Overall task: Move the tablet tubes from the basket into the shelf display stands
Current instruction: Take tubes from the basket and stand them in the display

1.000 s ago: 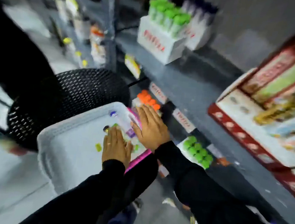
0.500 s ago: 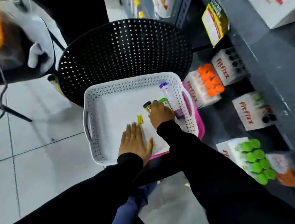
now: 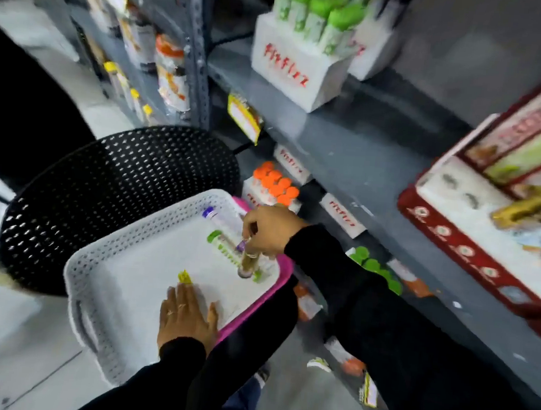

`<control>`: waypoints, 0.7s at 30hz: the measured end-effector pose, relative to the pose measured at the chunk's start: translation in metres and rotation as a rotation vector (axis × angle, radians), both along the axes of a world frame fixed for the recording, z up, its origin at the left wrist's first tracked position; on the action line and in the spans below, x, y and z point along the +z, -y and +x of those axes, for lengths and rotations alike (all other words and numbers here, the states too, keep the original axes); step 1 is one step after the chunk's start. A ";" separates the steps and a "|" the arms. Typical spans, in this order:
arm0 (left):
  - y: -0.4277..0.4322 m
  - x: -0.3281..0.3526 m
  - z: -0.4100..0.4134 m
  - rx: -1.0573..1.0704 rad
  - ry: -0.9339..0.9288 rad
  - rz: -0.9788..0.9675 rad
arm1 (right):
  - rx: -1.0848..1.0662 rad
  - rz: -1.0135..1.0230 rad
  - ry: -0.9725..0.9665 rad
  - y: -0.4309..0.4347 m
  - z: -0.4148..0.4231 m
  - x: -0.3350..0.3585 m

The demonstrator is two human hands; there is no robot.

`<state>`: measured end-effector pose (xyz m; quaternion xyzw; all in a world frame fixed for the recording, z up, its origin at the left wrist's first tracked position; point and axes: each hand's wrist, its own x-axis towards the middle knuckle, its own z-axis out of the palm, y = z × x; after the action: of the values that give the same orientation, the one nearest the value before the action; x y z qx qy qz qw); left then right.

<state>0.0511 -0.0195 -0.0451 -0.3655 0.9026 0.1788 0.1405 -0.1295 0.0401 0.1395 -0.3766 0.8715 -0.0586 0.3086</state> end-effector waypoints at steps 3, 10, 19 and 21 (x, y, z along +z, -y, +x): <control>-0.007 0.017 -0.027 -0.121 -0.124 -0.039 | -0.103 -0.073 -0.071 -0.034 -0.005 0.058; -0.056 0.110 -0.153 -0.457 -0.560 -0.096 | -0.349 -0.086 -0.395 -0.114 -0.016 0.149; -0.112 0.152 -0.205 -0.740 -0.527 -0.097 | -0.566 -0.174 -0.562 -0.186 -0.015 0.210; -0.113 0.153 -0.208 -0.757 -0.513 -0.092 | -0.615 -0.208 -0.626 -0.194 -0.018 0.213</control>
<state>-0.1566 0.0935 0.1076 0.0401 0.9852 0.1595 -0.0482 -0.1472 0.2337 0.3524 -0.1285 0.9838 -0.1179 -0.0412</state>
